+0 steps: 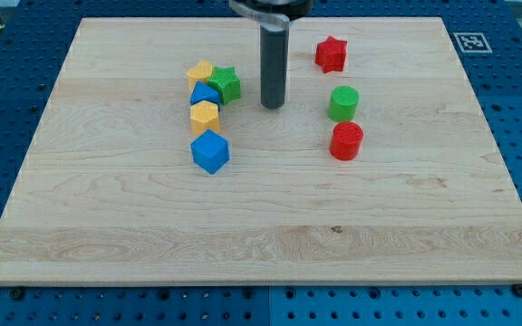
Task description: Push the yellow heart towards the top cneter
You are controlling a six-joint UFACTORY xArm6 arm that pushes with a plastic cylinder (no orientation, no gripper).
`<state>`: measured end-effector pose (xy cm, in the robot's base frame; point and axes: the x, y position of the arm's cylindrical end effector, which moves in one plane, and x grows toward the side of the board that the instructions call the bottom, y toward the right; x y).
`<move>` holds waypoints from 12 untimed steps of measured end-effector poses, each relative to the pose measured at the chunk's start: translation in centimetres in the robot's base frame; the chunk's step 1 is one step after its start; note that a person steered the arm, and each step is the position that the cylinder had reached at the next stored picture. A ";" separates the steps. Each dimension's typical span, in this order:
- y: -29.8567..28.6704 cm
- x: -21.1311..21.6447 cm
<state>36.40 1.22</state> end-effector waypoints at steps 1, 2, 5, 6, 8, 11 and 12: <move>0.0 -5.4; -5.9 -7.6; -18.8 -2.5; -18.5 -2.4; -12.4 0.0; -12.3 -2.8; -9.8 -5.1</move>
<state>31.31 -8.63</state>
